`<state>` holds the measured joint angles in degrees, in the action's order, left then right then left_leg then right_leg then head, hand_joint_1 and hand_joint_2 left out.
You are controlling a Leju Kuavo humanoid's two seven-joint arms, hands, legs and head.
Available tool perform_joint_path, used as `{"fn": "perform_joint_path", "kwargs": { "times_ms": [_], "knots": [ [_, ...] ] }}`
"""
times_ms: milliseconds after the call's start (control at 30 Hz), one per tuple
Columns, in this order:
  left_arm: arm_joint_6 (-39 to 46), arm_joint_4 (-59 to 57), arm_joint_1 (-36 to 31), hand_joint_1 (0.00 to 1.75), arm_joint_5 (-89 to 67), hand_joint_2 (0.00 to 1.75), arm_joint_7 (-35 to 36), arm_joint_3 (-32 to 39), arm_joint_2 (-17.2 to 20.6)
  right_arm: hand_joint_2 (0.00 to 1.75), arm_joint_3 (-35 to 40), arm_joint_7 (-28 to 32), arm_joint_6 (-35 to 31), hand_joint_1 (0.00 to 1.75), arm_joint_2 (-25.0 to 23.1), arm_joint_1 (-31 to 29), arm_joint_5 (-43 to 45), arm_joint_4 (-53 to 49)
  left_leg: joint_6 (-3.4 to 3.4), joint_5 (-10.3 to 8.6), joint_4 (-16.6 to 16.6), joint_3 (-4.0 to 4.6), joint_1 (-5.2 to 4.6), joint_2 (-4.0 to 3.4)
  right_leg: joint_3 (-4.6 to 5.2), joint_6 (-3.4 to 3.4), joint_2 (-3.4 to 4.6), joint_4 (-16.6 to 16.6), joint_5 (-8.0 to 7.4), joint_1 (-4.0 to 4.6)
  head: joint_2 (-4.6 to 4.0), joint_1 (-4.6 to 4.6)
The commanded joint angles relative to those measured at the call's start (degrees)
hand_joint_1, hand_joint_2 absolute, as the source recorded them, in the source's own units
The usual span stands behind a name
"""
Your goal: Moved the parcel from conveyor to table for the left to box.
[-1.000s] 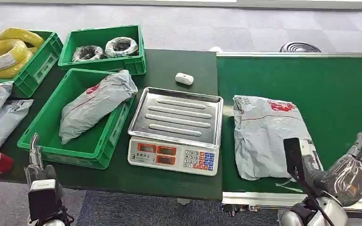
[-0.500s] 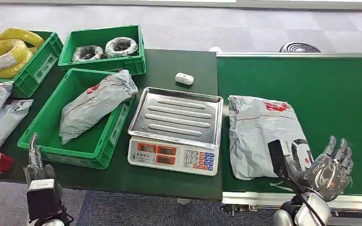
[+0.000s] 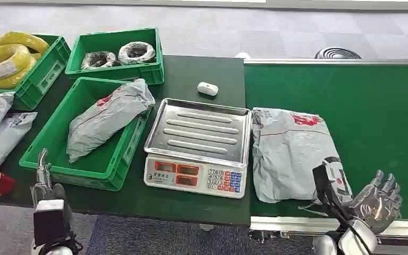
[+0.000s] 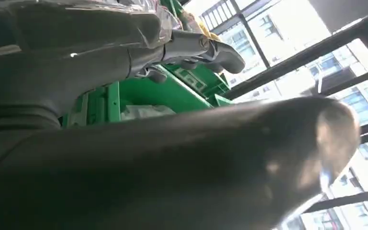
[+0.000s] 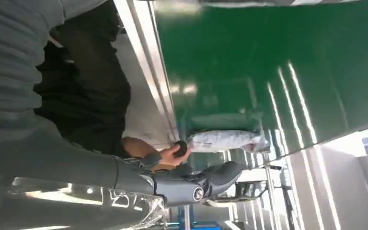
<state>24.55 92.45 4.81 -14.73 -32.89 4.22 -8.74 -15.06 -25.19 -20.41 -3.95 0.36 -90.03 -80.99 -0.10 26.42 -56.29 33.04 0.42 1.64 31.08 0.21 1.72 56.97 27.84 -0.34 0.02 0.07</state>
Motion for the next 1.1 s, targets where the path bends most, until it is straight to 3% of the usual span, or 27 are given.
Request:
{"fn": "perform_joint_path", "kwargs": {
  "times_ms": [33,267,333,400,433,600,767,933,1033,1100],
  "knots": [
    [-1.0,-2.5,-2.7,0.00,-1.2,0.00,1.1,0.5,-0.6,1.75,-6.6,-0.6,-2.3,0.00,-1.1,-4.5,0.0,9.2,-0.01,-0.06,0.1,-0.03,0.01,-0.10,-0.05,0.01,-0.16,-0.1,-0.06,0.03,0.00,0.02],
    [-1.1,-2.3,-3.1,0.00,-1.7,0.00,1.3,0.9,-0.9,1.75,-6.2,1.3,-7.4,0.00,-0.6,-5.6,0.0,9.7,-0.01,-0.02,0.1,-0.08,0.00,-0.16,-0.05,0.02,-0.10,-0.1,-0.04,0.02,0.00,0.02],
    [-1.1,-2.0,-2.9,0.00,-1.9,0.00,1.4,1.2,-1.0,1.75,-9.3,9.1,-9.8,0.00,-3.3,-6.6,1.1,9.1,-0.01,-0.02,0.1,-0.05,-0.01,-0.17,-0.03,0.02,-0.11,-0.1,-0.04,0.01,-0.02,0.02],
    [-0.9,-1.6,-2.4,0.00,-1.9,0.00,1.3,1.8,-0.8,1.75,-6.8,26.2,-3.1,0.00,-5.7,-5.9,21.0,5.8,-0.02,-0.01,0.1,-0.08,-0.01,-0.28,-0.01,0.00,0.01,-0.1,-0.05,0.01,0.00,0.02],
    [-0.9,-1.5,-2.3,0.00,-1.8,0.00,1.1,2.0,-0.7,1.75,-5.3,27.3,-0.7,0.00,-6.2,-4.7,22.2,3.9,-0.02,0.01,0.0,-0.05,0.00,-0.22,0.01,-0.01,0.06,0.0,-0.03,0.01,0.00,0.00],
    [-1.0,-0.9,-1.5,0.00,-2.0,0.00,0.9,2.2,-0.8,1.75,0.5,24.7,1.4,0.00,-7.8,-1.3,22.2,2.4,-0.05,0.00,0.1,-0.06,0.01,-0.19,0.00,-0.03,-0.06,0.0,0.00,0.03,0.00,0.00],
    [-0.5,-1.0,-0.6,0.00,-2.1,0.00,0.9,1.3,-0.5,1.75,1.6,22.0,-5.7,0.00,-8.0,-1.8,20.8,4.8,-0.01,0.02,0.0,-0.07,0.04,-0.20,-0.03,0.01,0.03,0.0,-0.01,0.05,0.00,0.00],
    [-0.3,-1.4,-0.6,0.00,-2.1,0.00,0.8,0.9,-0.2,1.75,1.9,22.9,-4.7,0.00,-8.2,-1.9,23.3,4.4,-0.01,0.00,0.0,-0.04,0.03,-0.17,-0.03,0.00,-0.05,0.0,-0.02,0.05,0.00,0.02],
    [0.1,-2.4,-0.9,0.00,-1.5,0.00,0.6,0.1,0.1,1.75,4.0,24.3,-1.1,0.00,-8.3,-2.6,26.4,8.6,-0.03,-0.02,0.1,-0.05,0.03,-0.17,-0.02,-0.01,-0.04,-0.1,-0.03,0.04,0.00,0.02],
    [0.5,-3.1,-1.3,0.00,-1.3,0.00,0.5,-0.4,0.2,1.75,5.3,23.2,-3.2,0.00,-7.6,-4.9,25.9,16.7,-0.04,-0.04,0.1,-0.09,0.05,-0.24,-0.06,-0.02,-0.02,-0.1,-0.07,0.06,0.00,0.02]
  ]
}}
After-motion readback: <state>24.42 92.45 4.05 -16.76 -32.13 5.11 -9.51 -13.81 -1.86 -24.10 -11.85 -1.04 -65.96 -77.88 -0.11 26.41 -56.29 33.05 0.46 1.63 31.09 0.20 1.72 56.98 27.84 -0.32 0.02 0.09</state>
